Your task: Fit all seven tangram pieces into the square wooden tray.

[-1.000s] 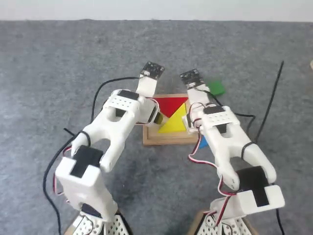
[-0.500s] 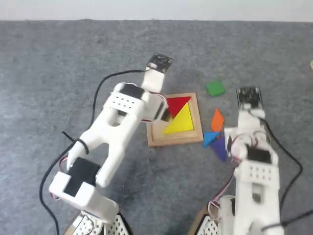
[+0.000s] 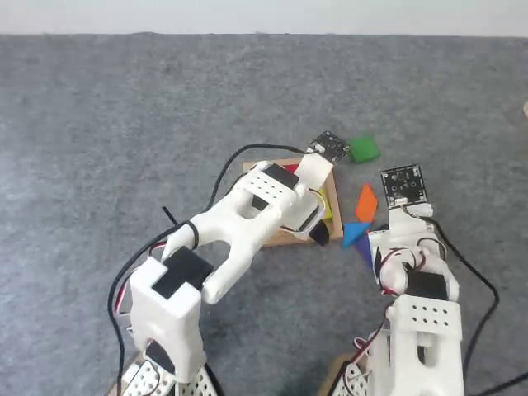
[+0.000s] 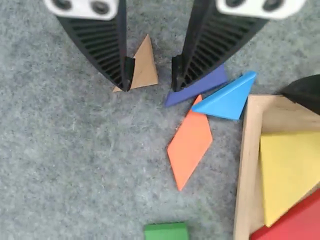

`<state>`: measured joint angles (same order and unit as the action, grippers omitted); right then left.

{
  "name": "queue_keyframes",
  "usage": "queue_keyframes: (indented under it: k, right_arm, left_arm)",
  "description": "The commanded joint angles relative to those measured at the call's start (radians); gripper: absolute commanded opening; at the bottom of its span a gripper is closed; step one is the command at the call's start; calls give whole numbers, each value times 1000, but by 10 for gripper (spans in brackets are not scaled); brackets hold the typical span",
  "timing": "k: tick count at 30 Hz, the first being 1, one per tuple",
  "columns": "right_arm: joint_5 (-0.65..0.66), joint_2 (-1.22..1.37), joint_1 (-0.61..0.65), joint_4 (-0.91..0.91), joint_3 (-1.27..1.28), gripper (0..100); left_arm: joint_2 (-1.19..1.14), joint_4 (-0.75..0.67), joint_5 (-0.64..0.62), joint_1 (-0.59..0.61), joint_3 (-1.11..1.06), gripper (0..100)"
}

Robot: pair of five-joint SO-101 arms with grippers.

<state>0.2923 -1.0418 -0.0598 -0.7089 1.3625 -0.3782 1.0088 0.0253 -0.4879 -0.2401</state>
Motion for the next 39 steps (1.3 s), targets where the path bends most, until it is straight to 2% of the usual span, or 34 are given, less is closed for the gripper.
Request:
queue_keyframes:
  k: [1, 3, 6, 9, 16, 21, 24, 31, 39]
  right_arm:
    - [12, -25, 2, 18, -11, 144]
    - [12, -15, 2, 22, -11, 144]
    - [12, 10, 4, 27, -14, 144]
    - [12, 42, 18, 61, -12, 144]
    - [14, 117, 30, 73, -35, 144]
    - [14, 124, 22, 73, -40, 144]
    - [14, 124, 4, 74, -41, 144]
    - [6, 133, -15, 74, -54, 144]
    - [6, 133, -15, 74, -55, 144]
  left_arm:
    - [-14, 14, 12, -5, 81, 319]
    - [-51, 48, 12, -5, 131, 311]
    - [-117, 107, 20, -12, 229, 239]
    - [-170, 157, 91, -37, 312, 183]
    - [-172, 170, 118, -101, 318, 111]
    - [-155, 258, 118, -110, 315, 104]
    - [-91, 275, 110, -104, 265, 93]
    - [158, 302, 60, -91, -5, 91]
    - [384, 324, 183, 137, -220, 92]
